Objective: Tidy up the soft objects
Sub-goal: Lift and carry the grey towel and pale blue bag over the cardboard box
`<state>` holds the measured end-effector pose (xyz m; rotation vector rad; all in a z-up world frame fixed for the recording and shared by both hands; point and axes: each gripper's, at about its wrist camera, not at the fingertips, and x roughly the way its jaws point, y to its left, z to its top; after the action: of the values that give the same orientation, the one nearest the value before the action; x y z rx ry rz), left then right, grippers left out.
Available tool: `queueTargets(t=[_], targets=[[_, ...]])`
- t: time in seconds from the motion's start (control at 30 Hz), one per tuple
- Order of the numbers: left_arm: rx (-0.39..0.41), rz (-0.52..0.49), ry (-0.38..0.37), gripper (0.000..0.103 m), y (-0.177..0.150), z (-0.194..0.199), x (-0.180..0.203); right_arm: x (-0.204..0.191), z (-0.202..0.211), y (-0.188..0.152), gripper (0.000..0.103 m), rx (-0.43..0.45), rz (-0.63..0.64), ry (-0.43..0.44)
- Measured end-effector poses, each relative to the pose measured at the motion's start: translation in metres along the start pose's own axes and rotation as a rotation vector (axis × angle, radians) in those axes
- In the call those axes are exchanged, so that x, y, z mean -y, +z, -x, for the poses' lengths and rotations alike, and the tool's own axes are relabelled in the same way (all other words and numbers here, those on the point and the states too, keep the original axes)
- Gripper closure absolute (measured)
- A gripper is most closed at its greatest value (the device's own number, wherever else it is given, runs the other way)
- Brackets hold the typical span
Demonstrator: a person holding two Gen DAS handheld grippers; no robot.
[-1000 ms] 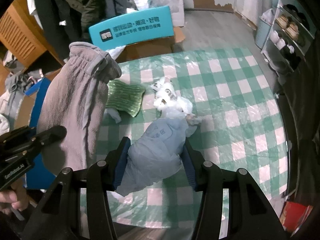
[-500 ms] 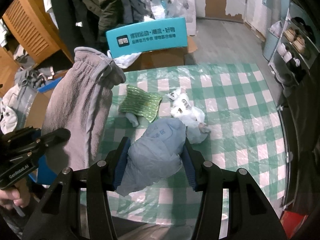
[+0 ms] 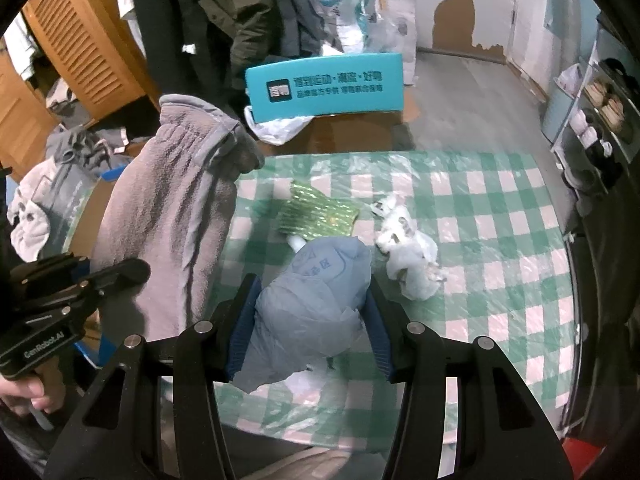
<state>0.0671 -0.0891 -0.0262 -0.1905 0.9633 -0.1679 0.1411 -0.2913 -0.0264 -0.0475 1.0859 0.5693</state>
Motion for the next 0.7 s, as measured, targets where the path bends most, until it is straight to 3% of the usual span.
queueTargets(t=[0.7], targets=[[0.063, 0.071, 0.029, 0.088, -0.008, 0.046, -0.042, -0.060, -0.006, 0.016, 0.053, -0.008, 0.091, 0.051]])
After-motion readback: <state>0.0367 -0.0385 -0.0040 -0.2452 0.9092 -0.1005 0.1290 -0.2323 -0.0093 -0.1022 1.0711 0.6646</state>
